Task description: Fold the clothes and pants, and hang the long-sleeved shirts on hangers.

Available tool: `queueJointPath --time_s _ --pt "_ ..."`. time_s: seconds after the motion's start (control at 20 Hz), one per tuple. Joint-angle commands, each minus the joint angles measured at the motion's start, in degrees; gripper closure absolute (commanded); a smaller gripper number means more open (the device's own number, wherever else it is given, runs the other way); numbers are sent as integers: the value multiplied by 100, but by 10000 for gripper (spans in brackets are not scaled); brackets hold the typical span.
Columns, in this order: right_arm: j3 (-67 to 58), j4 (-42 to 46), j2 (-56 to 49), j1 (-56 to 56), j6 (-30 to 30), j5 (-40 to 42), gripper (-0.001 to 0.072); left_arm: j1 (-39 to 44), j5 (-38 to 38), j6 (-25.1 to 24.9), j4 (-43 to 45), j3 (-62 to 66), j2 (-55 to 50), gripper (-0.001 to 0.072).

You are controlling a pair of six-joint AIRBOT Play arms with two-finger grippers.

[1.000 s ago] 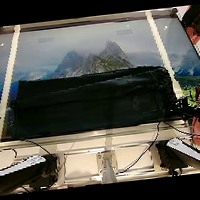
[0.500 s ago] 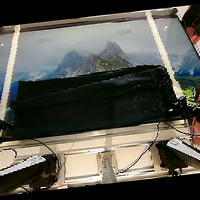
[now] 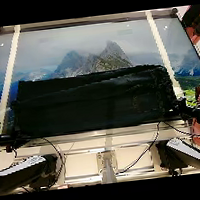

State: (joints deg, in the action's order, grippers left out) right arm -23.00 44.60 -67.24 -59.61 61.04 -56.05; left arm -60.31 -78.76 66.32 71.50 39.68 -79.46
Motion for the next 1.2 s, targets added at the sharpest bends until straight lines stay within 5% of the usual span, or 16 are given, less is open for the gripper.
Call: queueJointPath --time_s 0.0,0.05,0.15,0.2,0.7,1.15 --pt "-22 -136 15 2 -352 -457 624 -7 1950 -380 -876 -160 39 363" --pt "-22 -129 35 2 -372 -483 624 -7 2063 -380 -1001 -160 66 367" --pt "-22 -131 142 2 -372 -472 624 -7 2291 -385 -1071 -157 195 624" --pt "-22 -129 212 2 -372 -470 624 -7 2428 -382 -1073 -155 306 643" --pt "-24 -127 1287 2 -317 -1202 668 -4 2669 -374 -1071 -153 2000 679" --pt "-1364 1062 3515 4 1152 -2579 669 190 2197 343 -627 24 3534 681"
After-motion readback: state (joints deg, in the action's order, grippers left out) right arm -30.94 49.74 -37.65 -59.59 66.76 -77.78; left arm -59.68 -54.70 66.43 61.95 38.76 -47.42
